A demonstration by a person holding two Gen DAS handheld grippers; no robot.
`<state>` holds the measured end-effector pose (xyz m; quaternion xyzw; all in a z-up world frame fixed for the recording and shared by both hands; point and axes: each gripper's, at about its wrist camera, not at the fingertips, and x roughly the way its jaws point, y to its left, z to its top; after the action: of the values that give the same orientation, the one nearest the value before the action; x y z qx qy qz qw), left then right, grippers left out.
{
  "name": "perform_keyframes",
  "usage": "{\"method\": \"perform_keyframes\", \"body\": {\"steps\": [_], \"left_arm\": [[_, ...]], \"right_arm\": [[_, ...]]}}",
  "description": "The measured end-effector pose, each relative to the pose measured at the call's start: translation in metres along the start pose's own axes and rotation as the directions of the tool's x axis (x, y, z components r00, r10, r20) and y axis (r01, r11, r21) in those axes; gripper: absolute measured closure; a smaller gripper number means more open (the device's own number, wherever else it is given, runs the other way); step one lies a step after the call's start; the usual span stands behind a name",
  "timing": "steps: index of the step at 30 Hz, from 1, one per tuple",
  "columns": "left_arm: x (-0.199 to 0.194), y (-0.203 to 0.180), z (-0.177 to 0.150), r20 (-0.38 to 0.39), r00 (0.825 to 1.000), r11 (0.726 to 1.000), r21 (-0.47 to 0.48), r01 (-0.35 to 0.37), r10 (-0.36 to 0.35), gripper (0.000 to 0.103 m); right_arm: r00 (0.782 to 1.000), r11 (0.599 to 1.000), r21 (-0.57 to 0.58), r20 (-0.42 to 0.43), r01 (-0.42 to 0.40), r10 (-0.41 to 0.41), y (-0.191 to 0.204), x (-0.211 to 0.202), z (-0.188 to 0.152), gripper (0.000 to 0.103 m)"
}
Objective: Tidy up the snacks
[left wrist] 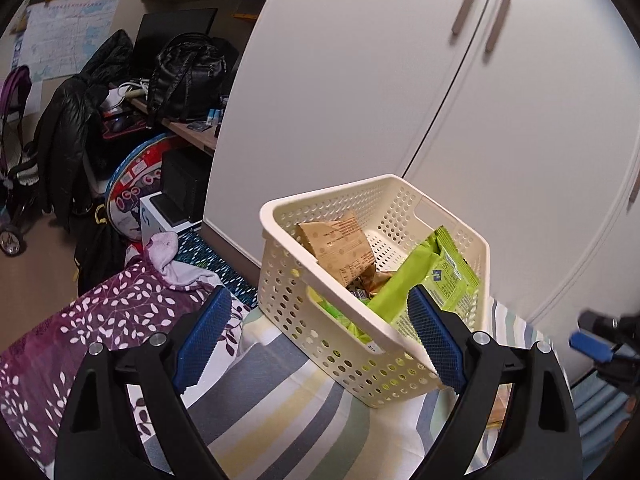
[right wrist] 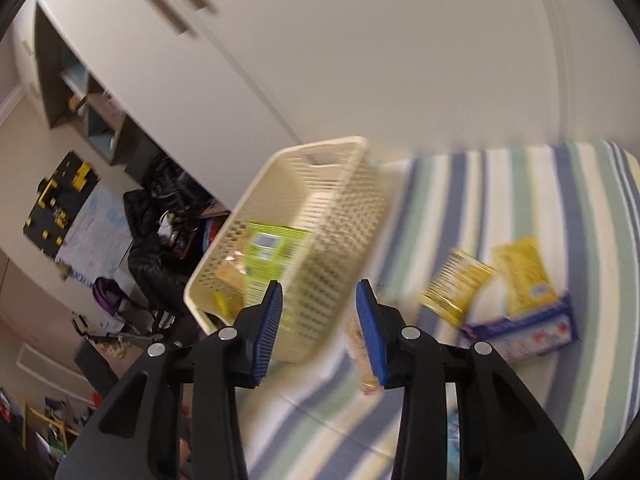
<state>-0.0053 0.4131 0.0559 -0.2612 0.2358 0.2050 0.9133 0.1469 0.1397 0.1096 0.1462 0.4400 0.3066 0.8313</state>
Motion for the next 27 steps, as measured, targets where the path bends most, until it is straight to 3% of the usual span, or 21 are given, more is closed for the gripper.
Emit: {"method": "perform_keyframes", "body": {"steps": [2,4,5,6,7,10,16,20,27], "left_arm": [[0.003,0.005,0.000,-0.011,1.000,1.000,-0.021,0.010,-0.010,0.012],[0.005,0.009,0.001,-0.021,1.000,0.999,-0.040,0.014,-0.015,0.012],[0.006,0.011,0.001,-0.026,0.999,0.999,-0.049,0.018,-0.020,0.012],[0.007,0.012,0.001,-0.028,0.999,0.998,-0.053,0.022,-0.024,0.012],[0.007,0.012,0.000,-0.030,0.999,0.998,-0.055,0.026,-0.028,0.012],[0.004,0.011,0.000,-0.028,0.999,0.997,-0.057,0.042,-0.044,0.012],[0.004,0.012,0.001,-0.029,0.998,0.996,-0.065,0.055,-0.057,0.012],[0.003,0.012,0.001,-0.030,0.998,0.996,-0.069,0.052,-0.054,0.012],[0.003,0.012,0.002,-0.029,0.997,0.996,-0.065,0.064,-0.066,0.012]], "right_arm": [[1.000,1.000,-0.022,0.000,0.013,-0.013,0.018,0.009,0.004,0.063],[0.996,0.995,-0.047,0.013,0.087,-0.086,0.024,0.015,0.003,0.062],[0.991,0.989,-0.065,0.014,0.132,-0.132,0.025,0.020,0.001,0.055],[0.985,0.981,-0.090,0.002,0.172,-0.172,0.024,0.026,-0.002,0.038],[0.979,0.973,-0.107,-0.009,0.203,-0.205,0.020,0.033,-0.005,0.031],[0.951,0.939,-0.178,-0.042,0.293,-0.305,-0.006,0.051,-0.013,0.029],[0.936,0.918,-0.312,-0.170,0.246,-0.309,-0.031,0.103,-0.013,0.029],[0.933,0.928,-0.324,-0.241,0.183,-0.268,-0.041,0.126,-0.007,0.025],[0.916,0.906,-0.417,-0.329,0.078,-0.230,-0.028,0.118,-0.034,0.023]]}}
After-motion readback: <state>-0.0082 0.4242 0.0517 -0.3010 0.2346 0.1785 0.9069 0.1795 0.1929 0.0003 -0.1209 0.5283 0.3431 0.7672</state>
